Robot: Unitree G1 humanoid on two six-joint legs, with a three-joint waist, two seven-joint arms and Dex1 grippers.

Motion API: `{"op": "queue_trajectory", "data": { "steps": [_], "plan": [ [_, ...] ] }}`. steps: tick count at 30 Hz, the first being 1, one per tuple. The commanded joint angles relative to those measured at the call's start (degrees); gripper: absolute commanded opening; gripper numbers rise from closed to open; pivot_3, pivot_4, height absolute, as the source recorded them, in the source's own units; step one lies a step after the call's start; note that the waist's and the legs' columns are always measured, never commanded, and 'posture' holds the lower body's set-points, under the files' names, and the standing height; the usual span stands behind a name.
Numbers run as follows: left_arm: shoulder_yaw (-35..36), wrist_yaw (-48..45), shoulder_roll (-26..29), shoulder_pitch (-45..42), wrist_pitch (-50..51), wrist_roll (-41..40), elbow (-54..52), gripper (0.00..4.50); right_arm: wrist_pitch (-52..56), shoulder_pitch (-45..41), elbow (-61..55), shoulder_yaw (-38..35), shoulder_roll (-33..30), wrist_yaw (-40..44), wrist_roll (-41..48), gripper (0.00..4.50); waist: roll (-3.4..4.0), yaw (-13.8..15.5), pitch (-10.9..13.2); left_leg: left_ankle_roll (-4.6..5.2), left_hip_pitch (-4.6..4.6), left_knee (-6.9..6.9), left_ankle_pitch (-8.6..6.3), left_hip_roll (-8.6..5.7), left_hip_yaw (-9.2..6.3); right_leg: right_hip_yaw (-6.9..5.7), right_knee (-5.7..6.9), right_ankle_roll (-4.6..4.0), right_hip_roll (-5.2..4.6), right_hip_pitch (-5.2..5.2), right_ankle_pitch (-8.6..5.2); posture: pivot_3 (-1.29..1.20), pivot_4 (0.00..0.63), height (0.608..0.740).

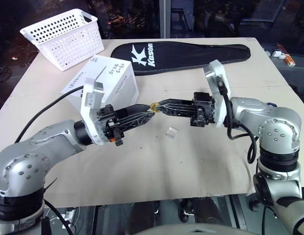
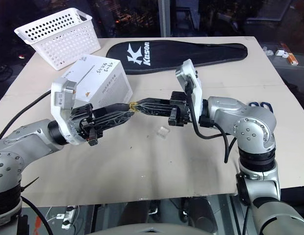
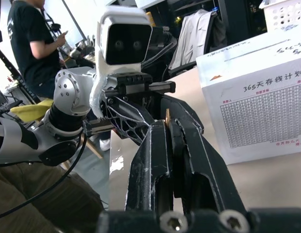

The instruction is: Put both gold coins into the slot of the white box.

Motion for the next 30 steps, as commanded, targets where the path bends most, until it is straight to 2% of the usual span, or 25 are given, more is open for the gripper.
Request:
{"op": "queue_trajectory", "data": {
  "steps": [1,6,9,10,11,19,21,26,30],
  "plan": [
    [0.94,0.24,0.08,-0.79,-1.29,-1.60,-1.41,1.62,-1.64,-1.47,-0.74,0.49,0.10,0.94,0.95,0.00,0.00,0.01,0.00,0.00,0.00,0.00,0.00,0.00,0.00,0.00,0.00,0.00,0.00,0.00,0.00,0.00,0.150,0.738],
    [1.11,0.68,-0.19,-0.63,-1.65,-2.43,-1.57,1.62,-2.02,-1.40,-0.67,1.08,-0.04,1.03,1.11,0.00,0.00,0.02,0.00,0.00,0.00,0.00,0.00,0.00,0.00,0.00,0.00,0.00,0.00,0.00,0.00,0.00,0.150,0.738],
    [1.01,0.71,-0.39,-0.69,-1.77,-2.97,-1.45,0.80,-1.90,-1.31,-0.70,1.21,-0.12,1.10,1.44,0.00,0.00,0.01,0.00,0.00,0.00,0.00,0.00,0.00,0.00,0.00,0.00,0.00,0.00,0.00,0.00,0.00,0.150,0.738],
    [0.95,0.74,-0.47,-0.75,-1.83,-3.13,-1.45,0.24,-1.83,-1.26,-0.72,1.21,-0.18,1.13,1.62,0.00,0.00,0.02,0.00,0.00,0.00,0.00,0.00,0.00,0.00,0.00,0.00,0.00,0.00,0.00,0.00,0.00,0.150,0.738],
    [0.90,0.79,-0.58,-0.81,-1.87,-3.45,-1.40,0.04,-1.77,-1.19,-0.74,1.23,-0.21,1.13,1.77,0.00,0.00,0.03,0.00,0.00,0.00,0.00,0.00,0.00,0.00,0.00,0.00,0.00,0.00,0.00,0.00,0.00,0.150,0.738],
    [0.99,0.79,-0.82,-1.79,-2.11,-5.01,-0.80,0.04,-1.38,-0.23,-1.52,1.71,-0.81,0.92,2.30,0.00,0.01,0.02,0.01,0.00,0.00,0.00,0.00,0.00,0.00,0.00,0.00,0.00,0.00,0.00,0.00,0.00,0.150,0.738],
    [1.17,0.70,-0.81,-1.74,-2.22,-4.95,-0.63,0.04,-3.90,-0.13,-1.85,2.39,-1.30,1.88,-0.08,0.00,0.01,0.02,0.01,0.00,-0.01,0.00,0.00,0.00,0.00,0.00,-0.01,0.00,0.00,0.00,0.00,0.00,0.150,0.738],
    [4.23,2.69,0.00,-0.58,-2.80,-6.65,0.02,0.00,-7.67,-0.21,-0.59,1.27,-2.60,2.26,-2.96,1.67,0.01,-0.03,0.01,0.00,0.00,-0.01,0.00,0.00,0.00,0.00,-0.01,0.00,0.00,0.00,0.00,0.00,0.150,0.738],
    [9.17,6.83,1.57,0.24,-3.26,-9.75,2.09,0.00,-11.59,-0.94,-0.73,1.22,-7.30,3.46,-8.62,3.74,0.01,0.08,0.03,0.00,-0.01,-0.01,0.00,0.00,0.00,0.00,-0.03,0.00,-0.01,-0.01,0.00,0.00,0.150,0.738]
  ]
}}
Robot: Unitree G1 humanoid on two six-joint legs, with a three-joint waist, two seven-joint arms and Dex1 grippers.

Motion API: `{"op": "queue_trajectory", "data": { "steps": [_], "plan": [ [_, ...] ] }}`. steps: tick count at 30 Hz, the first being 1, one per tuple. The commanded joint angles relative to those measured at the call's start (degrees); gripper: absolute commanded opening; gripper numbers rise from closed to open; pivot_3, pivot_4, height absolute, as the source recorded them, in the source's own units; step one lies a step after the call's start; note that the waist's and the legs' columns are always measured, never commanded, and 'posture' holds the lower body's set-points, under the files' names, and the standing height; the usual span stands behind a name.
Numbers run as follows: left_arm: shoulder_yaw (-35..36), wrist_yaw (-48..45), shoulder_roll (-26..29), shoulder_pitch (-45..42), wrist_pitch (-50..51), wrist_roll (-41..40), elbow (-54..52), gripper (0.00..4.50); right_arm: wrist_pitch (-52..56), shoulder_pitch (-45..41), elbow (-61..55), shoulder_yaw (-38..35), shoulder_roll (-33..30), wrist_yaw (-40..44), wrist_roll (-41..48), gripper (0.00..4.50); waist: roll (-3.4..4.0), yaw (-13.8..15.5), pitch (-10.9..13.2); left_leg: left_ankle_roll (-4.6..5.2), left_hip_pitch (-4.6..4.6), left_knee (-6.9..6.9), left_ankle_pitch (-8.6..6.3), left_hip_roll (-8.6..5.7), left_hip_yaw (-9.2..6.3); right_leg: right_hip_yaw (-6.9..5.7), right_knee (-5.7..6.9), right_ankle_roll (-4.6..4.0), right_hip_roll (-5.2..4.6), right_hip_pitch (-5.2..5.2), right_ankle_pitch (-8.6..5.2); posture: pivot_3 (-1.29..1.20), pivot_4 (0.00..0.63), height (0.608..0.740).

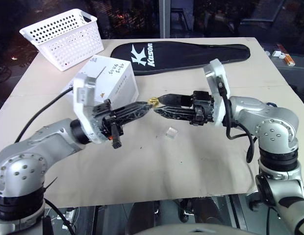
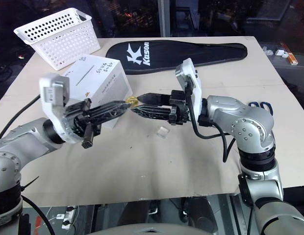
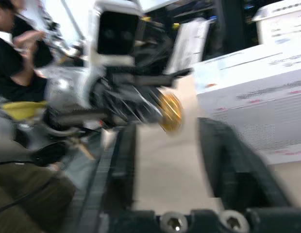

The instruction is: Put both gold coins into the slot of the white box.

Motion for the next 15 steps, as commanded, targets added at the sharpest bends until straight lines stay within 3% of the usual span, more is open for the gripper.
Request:
{"op": "queue_trajectory", "data": {
  "steps": [1,5,7,11,15],
  "plan": [
    [5.80,4.15,1.80,-0.43,-1.69,-3.63,2.06,0.00,-4.42,-1.26,-1.87,-1.17,-3.72,2.48,-3.45,4.21,-0.01,0.08,0.01,0.00,0.00,0.00,0.00,0.00,0.00,0.00,-0.01,0.00,0.00,0.00,0.00,0.00,0.150,0.738],
    [9.72,8.43,5.37,-3.51,-2.73,-0.93,6.91,0.00,-8.24,-2.14,-2.67,-2.10,-9.07,5.95,-6.49,4.21,0.00,0.23,0.09,0.00,0.00,-0.02,0.00,0.00,-0.01,-0.01,-0.02,0.00,0.00,-0.01,0.00,0.00,0.150,0.738],
    [9.30,11.80,8.61,-5.65,-3.24,6.41,9.30,0.00,-11.52,-1.79,-3.14,-1.87,-12.37,8.37,-9.49,4.21,0.00,0.37,0.10,0.02,-0.01,-0.03,-0.02,0.00,-0.01,-0.02,-0.06,0.00,0.01,-0.02,0.00,0.00,0.150,0.738],
    [3.20,14.13,15.59,-12.06,2.83,12.34,16.35,0.00,-15.48,-2.28,-2.82,-3.05,-14.76,11.00,-10.87,4.21,-0.01,0.78,0.11,0.01,-0.03,-0.10,-0.01,-0.01,0.00,-0.05,-0.14,0.00,0.02,-0.04,-0.01,0.00,0.150,0.738],
    [-3.24,13.53,18.18,-19.79,10.05,14.45,22.37,0.00,-18.46,-2.26,-1.92,-1.97,-14.70,10.58,-14.07,4.21,0.01,1.16,0.13,0.00,-0.05,-0.19,-0.01,-0.01,0.01,-0.04,-0.27,0.01,0.03,-0.04,-0.01,0.00,0.150,0.738]
  ]
}}
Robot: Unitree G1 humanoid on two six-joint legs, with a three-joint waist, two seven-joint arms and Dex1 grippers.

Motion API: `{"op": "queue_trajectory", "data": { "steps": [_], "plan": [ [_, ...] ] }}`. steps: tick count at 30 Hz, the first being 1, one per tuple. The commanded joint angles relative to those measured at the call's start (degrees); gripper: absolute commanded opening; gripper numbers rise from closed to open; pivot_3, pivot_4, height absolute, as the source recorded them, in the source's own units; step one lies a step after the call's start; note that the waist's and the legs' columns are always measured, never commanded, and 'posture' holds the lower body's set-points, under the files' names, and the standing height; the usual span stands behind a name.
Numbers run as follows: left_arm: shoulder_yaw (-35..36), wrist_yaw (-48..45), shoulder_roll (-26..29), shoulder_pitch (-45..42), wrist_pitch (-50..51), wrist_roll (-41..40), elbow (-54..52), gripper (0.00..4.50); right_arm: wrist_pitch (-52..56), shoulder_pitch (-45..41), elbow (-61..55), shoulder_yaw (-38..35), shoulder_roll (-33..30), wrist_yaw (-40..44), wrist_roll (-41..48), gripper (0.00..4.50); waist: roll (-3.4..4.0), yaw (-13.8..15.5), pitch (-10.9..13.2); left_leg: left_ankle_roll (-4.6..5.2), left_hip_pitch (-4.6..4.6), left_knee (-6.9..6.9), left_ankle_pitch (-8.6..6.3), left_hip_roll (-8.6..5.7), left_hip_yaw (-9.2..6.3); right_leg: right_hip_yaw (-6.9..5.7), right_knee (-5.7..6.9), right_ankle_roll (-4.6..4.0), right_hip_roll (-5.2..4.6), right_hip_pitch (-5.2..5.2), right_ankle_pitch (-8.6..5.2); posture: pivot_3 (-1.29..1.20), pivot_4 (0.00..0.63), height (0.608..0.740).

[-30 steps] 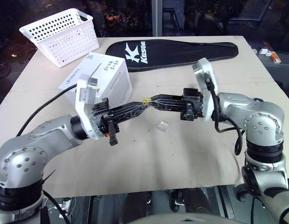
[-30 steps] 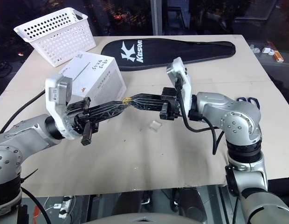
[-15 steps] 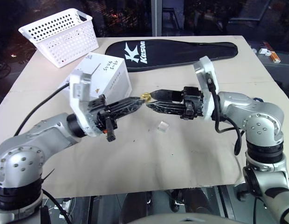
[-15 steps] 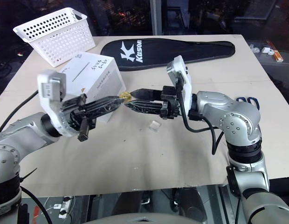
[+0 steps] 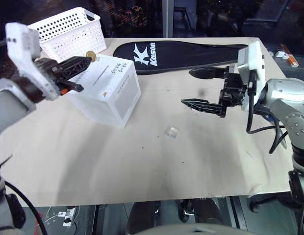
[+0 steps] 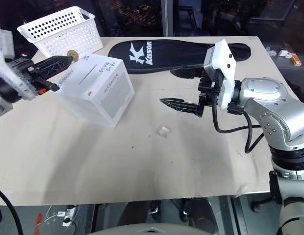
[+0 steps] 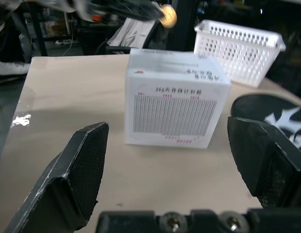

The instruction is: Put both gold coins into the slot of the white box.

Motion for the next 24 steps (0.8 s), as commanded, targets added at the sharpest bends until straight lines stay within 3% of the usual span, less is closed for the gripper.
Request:
{"op": "queue_trajectory", "data": {
  "steps": [1,10,21,24],
  "plan": [
    [-3.92,-0.53,1.28,-5.99,5.01,2.62,3.88,0.00,-3.14,-0.82,-1.21,-0.78,-0.07,0.00,-2.16,4.21,-0.02,0.22,0.03,-0.01,0.00,-0.02,0.01,0.00,0.01,0.01,-0.01,0.00,-0.01,0.00,0.00,0.00,0.150,0.738],
    [-9.21,-1.77,-0.11,-11.22,10.24,12.56,7.07,0.00,-1.96,-0.82,-2.98,1.01,1.48,-2.51,-3.87,4.21,-0.11,0.11,0.11,-0.04,-0.03,-0.03,0.02,0.01,0.05,0.02,-0.03,0.00,-0.01,-0.03,0.00,0.00,0.150,0.738],
    [-9.38,-5.29,-2.55,-11.80,12.71,18.97,5.40,0.00,-1.60,0.92,-4.16,-0.74,0.35,-2.15,-2.57,4.21,-0.12,0.18,0.10,-0.04,-0.02,-0.01,0.02,0.01,0.06,0.02,0.00,0.00,-0.03,-0.02,0.00,0.00,0.150,0.738],
    [-6.77,-6.07,-3.92,-11.88,11.22,19.33,4.31,0.79,-1.85,1.74,-4.34,-1.16,0.16,-1.96,-2.25,4.24,-0.12,0.20,0.10,-0.04,-0.01,0.00,0.02,0.01,0.06,0.02,0.01,0.00,-0.03,-0.02,0.00,0.00,0.150,0.738]
  ]
}}
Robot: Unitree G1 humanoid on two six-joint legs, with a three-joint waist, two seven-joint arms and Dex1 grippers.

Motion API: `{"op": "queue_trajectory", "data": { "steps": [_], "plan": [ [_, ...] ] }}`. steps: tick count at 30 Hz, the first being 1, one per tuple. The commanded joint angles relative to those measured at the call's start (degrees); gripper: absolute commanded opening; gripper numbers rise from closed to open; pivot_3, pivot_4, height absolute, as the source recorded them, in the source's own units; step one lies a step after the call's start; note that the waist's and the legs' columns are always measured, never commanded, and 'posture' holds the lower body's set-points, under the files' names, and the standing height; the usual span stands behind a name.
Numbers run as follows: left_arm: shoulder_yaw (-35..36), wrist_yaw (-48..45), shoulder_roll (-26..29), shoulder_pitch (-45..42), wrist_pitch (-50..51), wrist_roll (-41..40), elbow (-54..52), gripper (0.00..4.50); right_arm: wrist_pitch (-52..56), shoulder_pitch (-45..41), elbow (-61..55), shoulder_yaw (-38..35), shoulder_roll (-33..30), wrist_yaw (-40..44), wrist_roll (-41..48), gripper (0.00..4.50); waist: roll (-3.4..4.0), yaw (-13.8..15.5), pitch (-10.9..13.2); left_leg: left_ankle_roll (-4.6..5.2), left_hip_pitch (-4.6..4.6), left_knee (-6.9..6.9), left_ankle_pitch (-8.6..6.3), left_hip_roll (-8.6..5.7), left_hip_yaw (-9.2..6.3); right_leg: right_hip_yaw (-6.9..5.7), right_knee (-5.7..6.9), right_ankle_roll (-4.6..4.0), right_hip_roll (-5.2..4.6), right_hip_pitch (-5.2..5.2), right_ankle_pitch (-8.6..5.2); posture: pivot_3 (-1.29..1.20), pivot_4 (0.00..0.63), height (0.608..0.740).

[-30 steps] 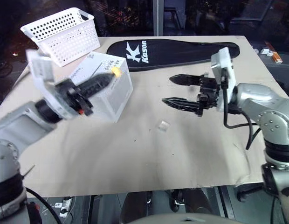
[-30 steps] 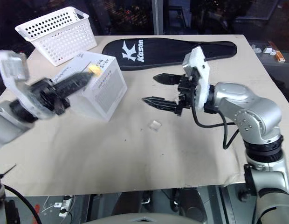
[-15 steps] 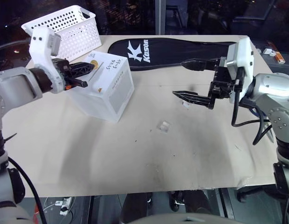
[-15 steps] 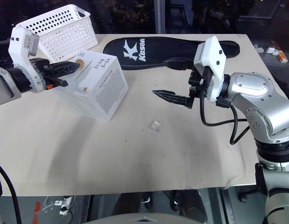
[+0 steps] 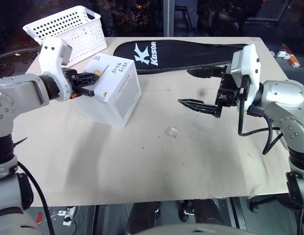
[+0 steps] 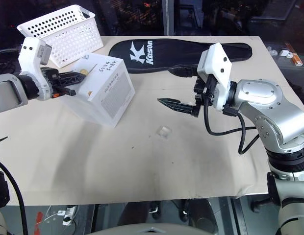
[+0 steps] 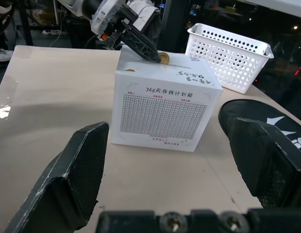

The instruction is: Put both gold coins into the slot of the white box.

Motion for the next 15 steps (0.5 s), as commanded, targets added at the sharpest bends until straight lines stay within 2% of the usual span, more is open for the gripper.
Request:
{"op": "queue_trajectory", "data": {
  "steps": [1,3,5,7,9,12,13,15],
  "plan": [
    [4.21,-1.47,-1.25,-0.82,-2.28,0.79,-2.77,1.25,-1.06,0.75,-2.46,-3.01,-0.82,0.40,0.93,4.24,0.00,0.02,0.00,0.00,-0.01,0.00,0.00,0.00,0.00,0.00,0.00,0.00,0.00,0.00,0.00,0.00,0.150,0.738],
    [7.52,-2.01,-3.18,-1.14,-3.81,-0.91,-5.06,2.15,-1.13,1.44,-2.74,-3.44,-0.85,0.49,1.16,4.24,-0.02,0.02,0.01,0.00,-0.03,0.03,0.00,0.00,0.00,-0.01,0.00,0.00,0.00,0.00,0.00,0.00,0.150,0.738],
    [11.05,-4.77,-6.19,0.14,-7.37,-3.55,-10.08,2.15,-1.26,2.21,-3.03,-3.97,-0.80,0.51,1.36,4.24,-0.03,0.00,0.01,0.00,-0.04,0.06,0.00,0.00,0.00,0.00,0.00,0.00,-0.01,0.00,0.01,0.00,0.150,0.738],
    [13.71,-10.77,-6.26,4.34,-7.13,-8.86,-16.76,2.15,-1.40,3.30,-3.64,-4.93,-0.78,0.56,1.99,4.24,-0.06,-0.23,0.02,0.00,-0.05,0.07,0.00,0.00,0.01,0.00,0.00,0.01,-0.04,0.01,0.01,0.00,0.150,0.738],
    [16.54,-10.44,-7.67,6.87,-5.25,-16.53,-20.49,2.15,-1.73,4.86,-4.53,-6.34,-0.90,0.51,2.71,4.24,-0.05,-0.16,0.02,-0.01,0.02,0.07,0.00,0.00,0.06,0.01,0.02,0.00,-0.09,0.05,0.02,0.00,0.150,0.738],
    [17.21,-11.17,-8.18,13.82,-4.92,-23.79,-27.25,2.15,-1.36,9.86,-6.71,-9.84,-2.57,0.10,3.58,4.24,-0.04,-0.06,0.02,-0.01,0.04,0.07,0.00,0.00,0.02,-0.01,0.04,0.01,-0.08,0.07,0.01,0.00,0.150,0.738],
    [17.85,-12.65,-8.63,18.04,-5.31,-24.88,-29.65,2.44,-1.12,13.70,-7.98,-11.61,-3.66,-0.36,3.09,4.24,-0.04,-0.01,0.01,-0.01,0.05,0.06,0.00,0.00,0.02,0.00,0.04,0.01,-0.08,0.08,0.01,0.00,0.150,0.738],
    [18.70,-16.35,-9.69,28.86,-8.90,-18.69,-34.16,3.05,-0.04,23.45,-10.46,-15.73,-6.38,-2.07,0.64,4.24,-0.03,0.14,-0.02,-0.01,0.09,0.05,0.00,0.00,0.01,0.00,-0.01,0.01,-0.08,0.16,0.00,0.00,0.150,0.738]
  ]
}}
